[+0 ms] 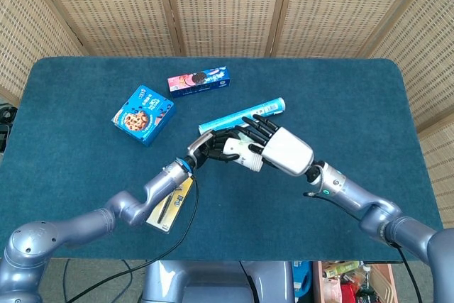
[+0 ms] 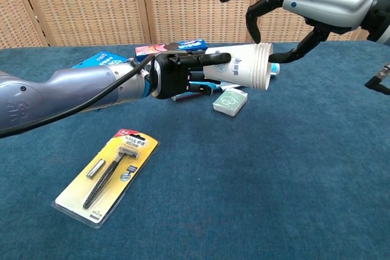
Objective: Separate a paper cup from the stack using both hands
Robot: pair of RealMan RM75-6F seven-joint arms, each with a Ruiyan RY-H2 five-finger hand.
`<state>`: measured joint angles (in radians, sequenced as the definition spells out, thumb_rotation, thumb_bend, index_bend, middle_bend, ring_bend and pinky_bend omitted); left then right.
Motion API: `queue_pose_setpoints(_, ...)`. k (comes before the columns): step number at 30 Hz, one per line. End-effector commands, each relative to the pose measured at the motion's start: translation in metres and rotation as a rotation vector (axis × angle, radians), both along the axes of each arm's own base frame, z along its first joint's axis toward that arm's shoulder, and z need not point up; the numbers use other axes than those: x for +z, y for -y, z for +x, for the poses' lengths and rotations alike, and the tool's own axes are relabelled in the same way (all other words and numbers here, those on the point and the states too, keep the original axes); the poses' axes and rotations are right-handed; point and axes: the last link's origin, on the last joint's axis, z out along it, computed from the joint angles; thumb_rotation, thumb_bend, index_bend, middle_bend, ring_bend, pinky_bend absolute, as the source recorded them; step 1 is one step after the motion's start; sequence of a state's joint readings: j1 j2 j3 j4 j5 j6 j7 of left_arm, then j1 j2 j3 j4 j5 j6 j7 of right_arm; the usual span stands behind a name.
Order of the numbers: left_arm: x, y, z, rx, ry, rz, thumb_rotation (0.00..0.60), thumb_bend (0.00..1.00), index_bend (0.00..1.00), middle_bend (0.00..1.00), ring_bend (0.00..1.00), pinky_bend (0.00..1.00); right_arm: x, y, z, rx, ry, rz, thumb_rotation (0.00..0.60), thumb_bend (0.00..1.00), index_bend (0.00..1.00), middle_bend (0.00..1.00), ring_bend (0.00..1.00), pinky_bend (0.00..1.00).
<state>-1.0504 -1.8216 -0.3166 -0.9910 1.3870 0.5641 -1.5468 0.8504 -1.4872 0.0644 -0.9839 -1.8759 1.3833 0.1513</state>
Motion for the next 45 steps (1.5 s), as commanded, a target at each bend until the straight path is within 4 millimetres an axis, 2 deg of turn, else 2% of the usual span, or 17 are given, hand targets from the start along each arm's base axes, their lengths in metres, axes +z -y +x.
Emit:
queue_pose_setpoints(1,0.000,0.000,0.000,0.000,0.001,0.000,0.600,0.08,0.53,0.46,0.55,0.62,-0.001,0.000,0.001,0.002,0.004,0.000,0.600,0.42,0.59,0.22,0.08,0.21)
queue_pose_setpoints(11,-0.001,0.002,0.000,0.003,0.006,-0.006,0.600,0.08,0.53,0.46,0.55,0.62,-0.005,-0.001,0.005,0.016,0.003,0.002,0.600,0.52,0.60,0.23,0.08,0.21)
queue_pose_setpoints(15,-0.002,0.002,-0.001,0.004,0.006,-0.008,0.600,0.08,0.53,0.46,0.55,0.62,-0.007,-0.001,0.005,0.017,-0.003,0.002,0.600,0.53,0.60,0.23,0.09,0.21)
queue_pose_setpoints(20,-0.003,0.002,0.000,0.002,0.007,-0.009,0.600,0.08,0.53,0.46,0.55,0.62,-0.008,-0.001,0.005,0.017,0.006,0.002,0.600,0.56,0.67,0.24,0.09,0.23)
queue_pose_setpoints(32,-0.003,0.002,-0.001,0.005,0.010,-0.010,0.600,0.08,0.53,0.46,0.55,0.62,-0.010,-0.002,0.003,0.025,0.008,-0.003,0.600,0.56,0.71,0.25,0.09,0.23)
queue_pose_setpoints(41,0.005,-0.003,-0.011,0.019,0.002,0.009,0.600,0.08,0.53,0.46,0.55,0.62,0.002,-0.007,-0.006,0.041,0.027,-0.023,0.600,0.56,0.71,0.26,0.10,0.24)
queue_pose_setpoints(45,0.013,-0.007,-0.023,0.035,-0.011,0.028,0.600,0.08,0.53,0.46,0.55,0.63,0.016,-0.012,-0.016,0.054,0.027,-0.047,0.600,0.56,0.71,0.26,0.10,0.24)
